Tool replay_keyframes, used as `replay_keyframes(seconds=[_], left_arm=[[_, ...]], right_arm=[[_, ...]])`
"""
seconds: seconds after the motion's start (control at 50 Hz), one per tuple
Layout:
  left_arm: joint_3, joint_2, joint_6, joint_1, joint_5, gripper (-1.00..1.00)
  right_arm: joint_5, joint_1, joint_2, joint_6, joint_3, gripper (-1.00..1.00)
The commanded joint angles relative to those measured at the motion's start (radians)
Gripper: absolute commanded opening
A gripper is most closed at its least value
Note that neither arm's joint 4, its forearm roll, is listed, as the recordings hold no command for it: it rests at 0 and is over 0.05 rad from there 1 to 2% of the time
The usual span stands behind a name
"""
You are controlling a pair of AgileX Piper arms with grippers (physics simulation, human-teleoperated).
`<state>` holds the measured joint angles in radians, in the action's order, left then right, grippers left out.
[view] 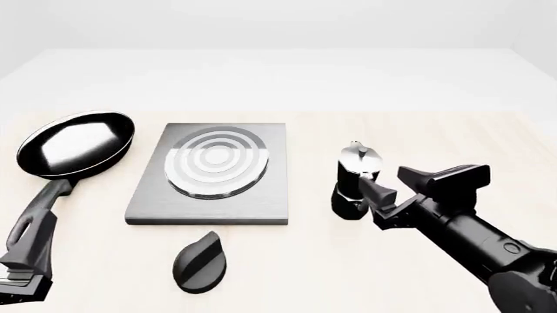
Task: Turn on the stove and put the moka pot on it.
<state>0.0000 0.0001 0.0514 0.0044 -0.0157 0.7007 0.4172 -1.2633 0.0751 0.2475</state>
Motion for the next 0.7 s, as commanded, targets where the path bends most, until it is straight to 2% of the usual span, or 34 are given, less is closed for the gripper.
replay_keyframes(seconds=[0.02,0.7], left_arm=[[0.0,0.0,-0.005,0.001,0.0,1.0],[0.0,0.0,-0.002,-0.003,0.006,1.0]], right_arm=[[0.047,0.009,-0.093,0.017,0.009,1.0],[0.171,0.014,-0.298,0.061,0.028,1.0]])
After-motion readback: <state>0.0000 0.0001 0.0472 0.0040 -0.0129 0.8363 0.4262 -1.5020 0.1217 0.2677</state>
